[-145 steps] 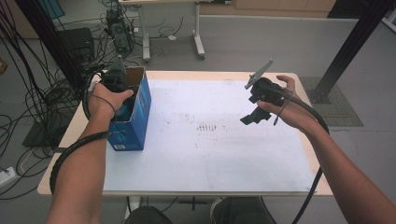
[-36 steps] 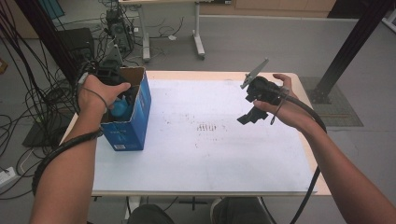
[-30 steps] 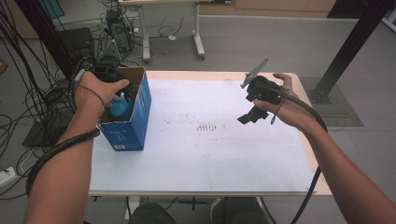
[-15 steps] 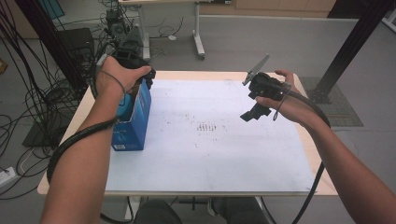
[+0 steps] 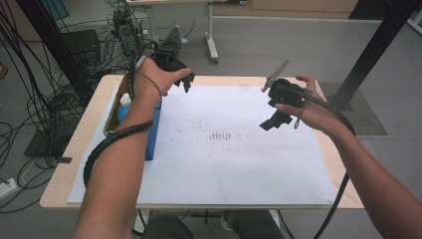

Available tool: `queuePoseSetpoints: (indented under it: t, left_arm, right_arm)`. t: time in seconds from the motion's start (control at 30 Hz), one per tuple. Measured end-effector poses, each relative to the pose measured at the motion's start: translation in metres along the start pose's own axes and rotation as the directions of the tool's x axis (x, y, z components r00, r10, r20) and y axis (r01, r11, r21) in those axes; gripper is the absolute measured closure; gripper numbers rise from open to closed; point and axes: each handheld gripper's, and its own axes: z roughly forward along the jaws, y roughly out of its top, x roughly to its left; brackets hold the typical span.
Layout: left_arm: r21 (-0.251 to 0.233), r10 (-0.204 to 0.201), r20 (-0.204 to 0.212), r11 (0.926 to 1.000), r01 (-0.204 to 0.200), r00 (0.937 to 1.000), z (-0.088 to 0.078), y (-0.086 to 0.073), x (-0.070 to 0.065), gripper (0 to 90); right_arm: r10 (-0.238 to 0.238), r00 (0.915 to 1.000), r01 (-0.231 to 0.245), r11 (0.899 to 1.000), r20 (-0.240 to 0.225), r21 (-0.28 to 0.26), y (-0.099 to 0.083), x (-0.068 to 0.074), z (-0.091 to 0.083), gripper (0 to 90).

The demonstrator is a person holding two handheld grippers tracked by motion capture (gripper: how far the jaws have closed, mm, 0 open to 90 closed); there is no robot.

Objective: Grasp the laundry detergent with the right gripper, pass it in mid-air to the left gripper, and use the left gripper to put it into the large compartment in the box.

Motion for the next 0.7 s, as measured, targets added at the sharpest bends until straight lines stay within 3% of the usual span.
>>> queuePoseSetpoints:
  t: [0.43, 0.7]
  left_arm:
    - [0.006, 0.022, -0.002, 0.9997, -0.022, 0.9997, 0.007, 0.010, -0.018, 11.2]
    - [0.008, 0.028, 0.004, 0.9996, -0.028, 0.9996, 0.010, 0.011, -0.020, 11.2]
  right_arm:
    - [-0.004, 1.0000, 0.004, 1.000, -0.002, 0.003, -0.003, -0.003, 0.002, 6.6]
    - [0.001, 1.0000, -0.001, 1.000, 0.001, 0.006, -0.004, -0.004, 0.000, 6.6]
